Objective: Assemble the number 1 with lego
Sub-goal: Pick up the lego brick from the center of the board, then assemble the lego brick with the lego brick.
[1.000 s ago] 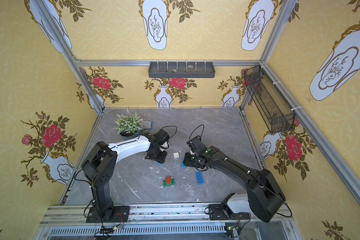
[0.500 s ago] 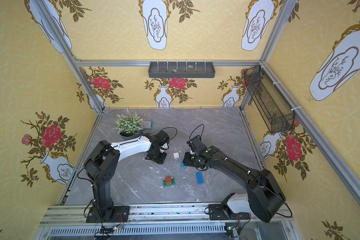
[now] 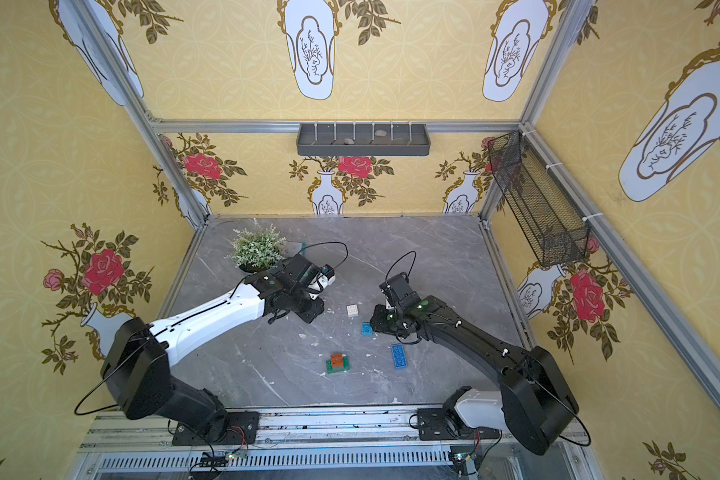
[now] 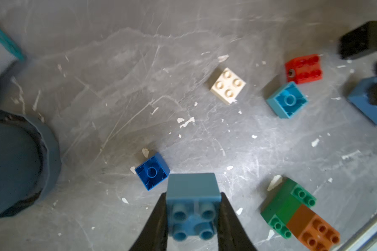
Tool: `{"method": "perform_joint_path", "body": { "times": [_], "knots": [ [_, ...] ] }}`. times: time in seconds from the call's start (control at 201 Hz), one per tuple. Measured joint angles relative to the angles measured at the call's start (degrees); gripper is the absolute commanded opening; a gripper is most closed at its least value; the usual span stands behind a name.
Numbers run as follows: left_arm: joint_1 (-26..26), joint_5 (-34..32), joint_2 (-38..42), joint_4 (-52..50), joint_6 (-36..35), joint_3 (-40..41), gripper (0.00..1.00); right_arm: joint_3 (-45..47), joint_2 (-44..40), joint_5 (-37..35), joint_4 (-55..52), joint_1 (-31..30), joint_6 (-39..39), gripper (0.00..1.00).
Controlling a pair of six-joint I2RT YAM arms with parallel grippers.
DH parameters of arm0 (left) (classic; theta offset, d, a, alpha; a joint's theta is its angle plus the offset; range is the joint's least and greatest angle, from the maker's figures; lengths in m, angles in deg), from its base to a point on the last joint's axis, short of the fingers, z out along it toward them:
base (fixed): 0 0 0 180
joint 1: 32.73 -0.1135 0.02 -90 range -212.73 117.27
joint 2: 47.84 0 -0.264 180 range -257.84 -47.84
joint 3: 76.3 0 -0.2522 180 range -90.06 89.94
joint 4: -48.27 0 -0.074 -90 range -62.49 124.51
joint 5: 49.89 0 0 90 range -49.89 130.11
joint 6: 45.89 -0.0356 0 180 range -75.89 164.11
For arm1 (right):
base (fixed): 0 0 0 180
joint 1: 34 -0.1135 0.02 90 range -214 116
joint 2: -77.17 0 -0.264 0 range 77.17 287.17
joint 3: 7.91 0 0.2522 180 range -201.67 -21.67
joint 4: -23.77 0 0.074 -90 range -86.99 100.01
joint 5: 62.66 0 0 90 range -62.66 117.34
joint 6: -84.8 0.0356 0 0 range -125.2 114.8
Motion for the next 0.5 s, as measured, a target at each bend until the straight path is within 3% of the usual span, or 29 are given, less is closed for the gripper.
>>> {"method": "perform_joint_path", "body": {
  "times": [0.209, 0.503],
  "knots": [
    [4.1, 1.9, 6.8, 0.9, -10.2, 0.1, 0.00, 1.3, -2.2, -0.9, 0.0, 1.0, 1.6, 0.41],
    [12.1, 6.4, 6.1, -8.4, -24.4, -3.3, 0.00, 3.0, -5.3, -3.7, -0.6, 1.9, 3.0, 0.41]
  ]
}}
